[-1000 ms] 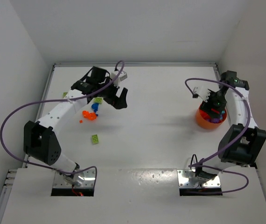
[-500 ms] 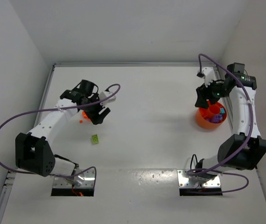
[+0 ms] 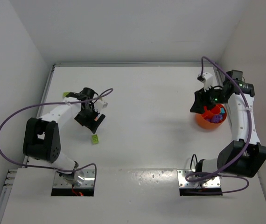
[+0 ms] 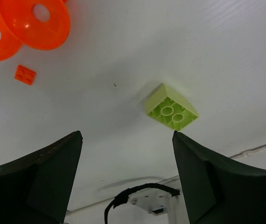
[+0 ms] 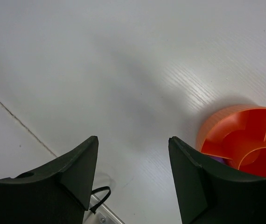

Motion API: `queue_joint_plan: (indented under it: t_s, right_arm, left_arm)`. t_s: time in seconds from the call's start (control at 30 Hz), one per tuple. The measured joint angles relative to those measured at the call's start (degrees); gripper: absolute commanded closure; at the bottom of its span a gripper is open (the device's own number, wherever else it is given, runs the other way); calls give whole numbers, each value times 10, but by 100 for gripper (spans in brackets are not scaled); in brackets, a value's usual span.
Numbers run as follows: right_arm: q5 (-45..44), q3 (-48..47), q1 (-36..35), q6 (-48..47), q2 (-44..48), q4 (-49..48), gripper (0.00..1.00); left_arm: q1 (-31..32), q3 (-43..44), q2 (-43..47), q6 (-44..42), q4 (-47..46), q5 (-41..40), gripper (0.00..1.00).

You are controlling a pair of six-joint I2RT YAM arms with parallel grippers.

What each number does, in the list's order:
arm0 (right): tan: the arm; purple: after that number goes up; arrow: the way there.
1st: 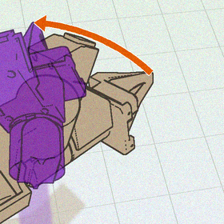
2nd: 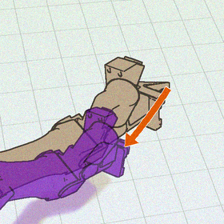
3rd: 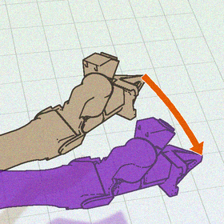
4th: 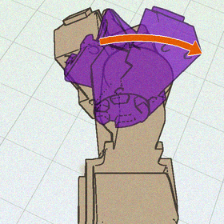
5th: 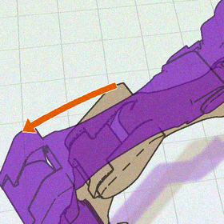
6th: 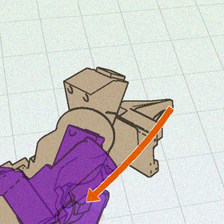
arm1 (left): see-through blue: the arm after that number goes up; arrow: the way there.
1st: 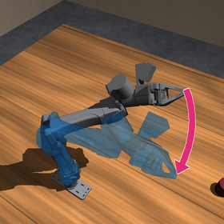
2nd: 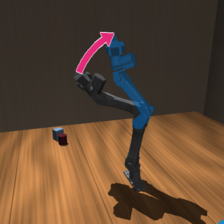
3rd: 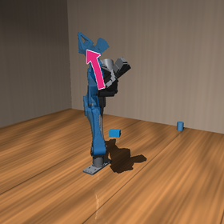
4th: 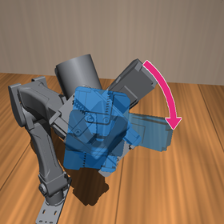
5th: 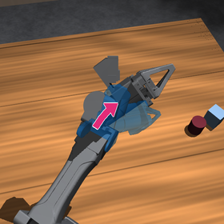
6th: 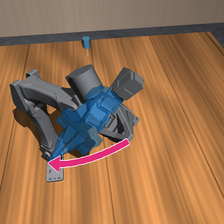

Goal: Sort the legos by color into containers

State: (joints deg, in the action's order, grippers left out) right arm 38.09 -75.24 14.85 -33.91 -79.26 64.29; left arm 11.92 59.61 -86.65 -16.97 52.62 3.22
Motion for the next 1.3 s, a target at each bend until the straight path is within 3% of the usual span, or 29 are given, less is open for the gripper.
queue_joint_plan:
  t_s: [0.2,0.47,0.73,0.97,1.07,1.2,1.3]
  right_arm:
    - [1,13,0,3,5,-5,38]
    - [1,26,0,5,6,-11,38]
    - [0,28,0,5,7,-10,38]
    - [-1,32,0,5,7,-8,38]
    - [-1,32,0,4,7,-7,38]
    - [-1,32,0,2,6,-7,38]
    - [-2,32,0,1,4,-6,38]
  left_arm:
    - [-38,23,-47,33,-4,1,17]
    - [-103,150,-113,41,-31,25,26]
    - [-165,164,-189,49,-30,64,29]
    - [-173,188,-192,32,-46,38,12]
    - [-190,277,-223,-32,-18,38,12]
    - [-219,504,-347,-161,50,51,16]
    - [-237,607,-424,-251,96,49,19]
